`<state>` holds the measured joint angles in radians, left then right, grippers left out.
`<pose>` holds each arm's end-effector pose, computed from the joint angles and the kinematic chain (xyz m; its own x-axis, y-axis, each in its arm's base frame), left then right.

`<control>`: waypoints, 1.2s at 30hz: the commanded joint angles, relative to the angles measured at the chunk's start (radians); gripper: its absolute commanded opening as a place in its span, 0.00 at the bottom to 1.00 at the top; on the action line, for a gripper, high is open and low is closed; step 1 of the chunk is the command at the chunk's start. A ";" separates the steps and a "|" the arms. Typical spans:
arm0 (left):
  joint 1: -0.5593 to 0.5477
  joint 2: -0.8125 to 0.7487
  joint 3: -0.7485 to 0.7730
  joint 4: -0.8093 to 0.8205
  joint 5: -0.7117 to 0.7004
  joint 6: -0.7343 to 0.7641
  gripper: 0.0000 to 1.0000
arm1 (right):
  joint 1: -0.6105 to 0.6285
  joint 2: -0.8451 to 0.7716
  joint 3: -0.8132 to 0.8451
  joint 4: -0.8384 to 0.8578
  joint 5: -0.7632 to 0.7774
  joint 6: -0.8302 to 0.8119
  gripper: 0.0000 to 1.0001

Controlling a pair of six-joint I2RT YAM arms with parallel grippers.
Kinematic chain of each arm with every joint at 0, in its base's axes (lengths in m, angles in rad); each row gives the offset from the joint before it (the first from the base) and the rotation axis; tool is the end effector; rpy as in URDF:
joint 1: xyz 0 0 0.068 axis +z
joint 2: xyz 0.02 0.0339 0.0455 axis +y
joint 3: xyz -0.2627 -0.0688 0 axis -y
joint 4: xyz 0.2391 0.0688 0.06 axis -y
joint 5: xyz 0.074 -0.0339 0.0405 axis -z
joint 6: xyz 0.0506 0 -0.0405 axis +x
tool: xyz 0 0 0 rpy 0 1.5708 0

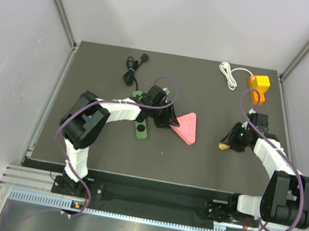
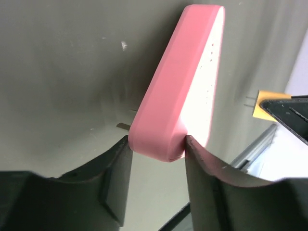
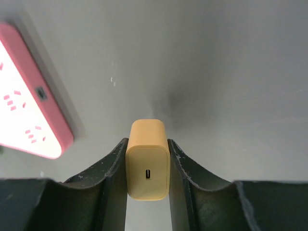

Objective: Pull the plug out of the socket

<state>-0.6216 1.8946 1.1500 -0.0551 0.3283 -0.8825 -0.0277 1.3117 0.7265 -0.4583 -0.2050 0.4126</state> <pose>0.3198 -0.2491 0.1572 -0.9372 -0.2280 -0.2641 0.0159 0.7282 -0.6851 0.2475 0.0034 0.1786 -0.8215 0.4155 -0.3904 0.2774 0.8896 0.3629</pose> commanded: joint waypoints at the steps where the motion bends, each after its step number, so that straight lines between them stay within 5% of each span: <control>1: 0.010 0.003 -0.036 -0.157 -0.132 0.109 0.57 | -0.026 -0.015 -0.035 0.036 -0.196 -0.018 0.17; 13: 0.010 -0.089 -0.026 -0.167 -0.127 0.160 0.87 | -0.032 -0.068 -0.075 0.032 -0.231 -0.028 0.44; 15: 0.010 -0.117 -0.022 -0.175 -0.114 0.169 0.89 | -0.035 -0.063 -0.067 0.023 -0.225 -0.029 0.57; 23: 0.005 -0.215 -0.036 -0.141 0.018 0.197 0.90 | -0.037 -0.074 0.030 -0.052 -0.084 -0.070 0.89; 29: -0.035 -0.282 -0.084 -0.138 0.064 0.178 0.88 | -0.040 0.009 0.206 -0.028 0.079 -0.060 0.99; 36: -0.073 -0.503 -0.180 -0.245 -0.007 0.157 0.86 | -0.046 0.174 0.419 0.056 0.163 0.043 1.00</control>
<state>-0.6907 1.5234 0.9874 -0.2546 0.3511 -0.7147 -0.0605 1.4250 1.0492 -0.4561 -0.1246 0.3996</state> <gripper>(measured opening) 0.863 0.995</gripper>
